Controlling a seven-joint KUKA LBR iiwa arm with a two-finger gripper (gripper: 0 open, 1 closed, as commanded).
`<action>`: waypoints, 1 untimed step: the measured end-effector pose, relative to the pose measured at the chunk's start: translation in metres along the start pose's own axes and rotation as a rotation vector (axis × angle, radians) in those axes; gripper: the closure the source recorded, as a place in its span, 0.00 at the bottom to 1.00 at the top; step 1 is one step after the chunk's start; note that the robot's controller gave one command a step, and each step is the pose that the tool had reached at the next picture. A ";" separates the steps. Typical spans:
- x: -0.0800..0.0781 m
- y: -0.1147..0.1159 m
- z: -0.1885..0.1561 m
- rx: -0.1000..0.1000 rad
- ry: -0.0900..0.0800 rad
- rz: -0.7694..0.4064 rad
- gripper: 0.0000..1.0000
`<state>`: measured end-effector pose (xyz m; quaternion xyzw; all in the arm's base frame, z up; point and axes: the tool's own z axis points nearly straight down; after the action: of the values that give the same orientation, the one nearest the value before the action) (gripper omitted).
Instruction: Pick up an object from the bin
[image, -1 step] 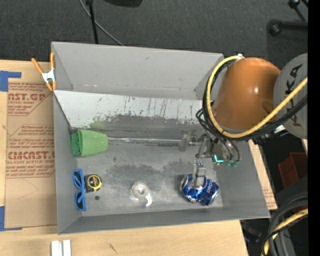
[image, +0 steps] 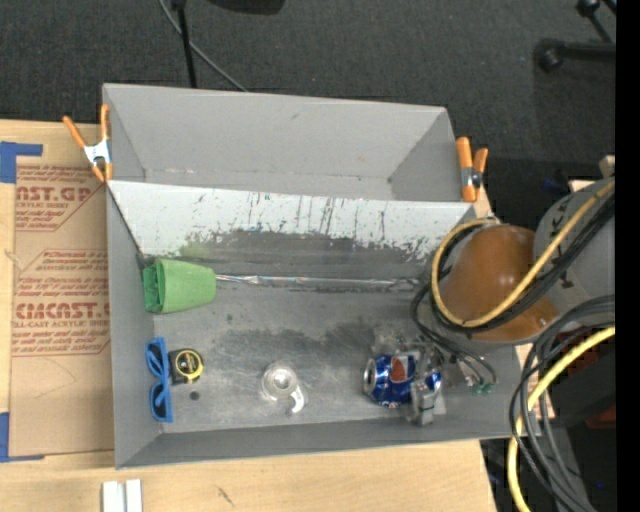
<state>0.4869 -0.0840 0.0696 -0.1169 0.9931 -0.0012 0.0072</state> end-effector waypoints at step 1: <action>-0.002 0.002 -0.031 -0.003 0.012 0.243 0.00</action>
Offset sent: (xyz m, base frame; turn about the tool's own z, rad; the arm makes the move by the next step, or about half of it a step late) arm 0.0007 0.0017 0.0304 0.2436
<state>0.4883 -0.0813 0.1001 0.0045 1.0000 0.0005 0.0012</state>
